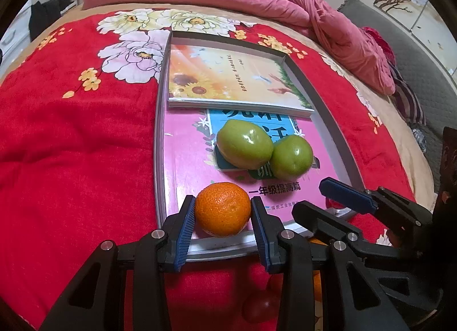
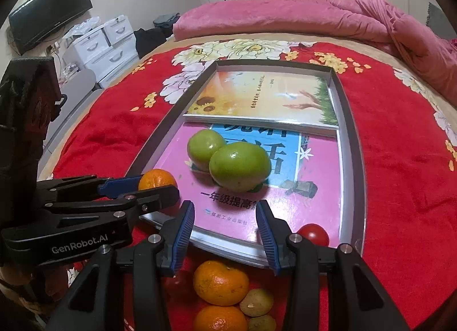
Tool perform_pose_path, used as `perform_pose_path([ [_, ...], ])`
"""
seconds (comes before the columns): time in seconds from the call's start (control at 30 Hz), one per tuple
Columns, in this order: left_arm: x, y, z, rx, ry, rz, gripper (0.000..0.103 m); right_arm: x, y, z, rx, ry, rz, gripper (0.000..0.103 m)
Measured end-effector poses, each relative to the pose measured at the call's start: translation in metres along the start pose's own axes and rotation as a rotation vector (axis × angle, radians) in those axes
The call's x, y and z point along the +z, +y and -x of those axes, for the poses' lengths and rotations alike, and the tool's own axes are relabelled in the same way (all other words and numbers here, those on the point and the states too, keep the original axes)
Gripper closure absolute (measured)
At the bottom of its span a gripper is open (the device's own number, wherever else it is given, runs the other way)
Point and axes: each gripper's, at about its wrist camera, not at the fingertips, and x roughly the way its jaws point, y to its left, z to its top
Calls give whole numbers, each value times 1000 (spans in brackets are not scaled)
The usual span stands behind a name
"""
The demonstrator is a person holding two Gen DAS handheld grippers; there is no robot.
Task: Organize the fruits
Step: 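Lower the apple onto the book and open the right tool while the left holds the mandarin above the tray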
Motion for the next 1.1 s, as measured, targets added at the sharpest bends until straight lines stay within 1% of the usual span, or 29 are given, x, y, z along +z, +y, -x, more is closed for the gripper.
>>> perform_pose_path([
  [0.03, 0, 0, 0, -2, 1, 2, 63, 0, 0, 1, -2, -3, 0, 58],
  [0.17, 0, 0, 0, -7, 3, 6, 63, 1, -1, 7, -14, -17, -3, 52],
  [0.47, -2, 0, 0, -5, 6, 2, 62, -1, -6, 13, -24, -20, -18, 51],
  [0.63, -2, -2, 4, -9, -6, -1, 59, -1, -6, 14, -29, -22, -17, 51],
  [0.93, -2, -1, 9, -12, -9, 4, 57, -2, -6, 18, -32, -29, -20, 46],
  [1.03, -1, 0, 14, -18, -17, 13, 52, -2, -6, 20, -34, -32, -18, 46],
  [1.1, 0, 1, 18, -23, -23, 19, 52, -2, -5, 22, -33, -38, -17, 45],
])
